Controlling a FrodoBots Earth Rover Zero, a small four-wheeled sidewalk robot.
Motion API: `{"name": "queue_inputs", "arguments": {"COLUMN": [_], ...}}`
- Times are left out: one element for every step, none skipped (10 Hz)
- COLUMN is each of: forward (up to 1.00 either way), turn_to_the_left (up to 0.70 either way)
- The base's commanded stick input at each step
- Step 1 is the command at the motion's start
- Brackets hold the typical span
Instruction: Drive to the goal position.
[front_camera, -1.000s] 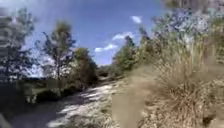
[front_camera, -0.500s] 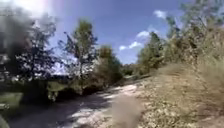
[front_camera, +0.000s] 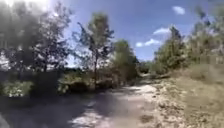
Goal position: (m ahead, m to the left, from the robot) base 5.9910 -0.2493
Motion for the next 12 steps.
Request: {"name": "queue_inputs", "arguments": {"forward": [0.85, 0.85, 0.85, 0.85, 0.85, 0.85, 0.85, 0.85, 0.85, 0.85, 0.85, 0.85], "turn_to_the_left": [0.00, 0.00, -0.04, -0.15, -0.34, -0.34, -0.34, -0.34, -0.34, -0.34, -0.34, -0.32]}}
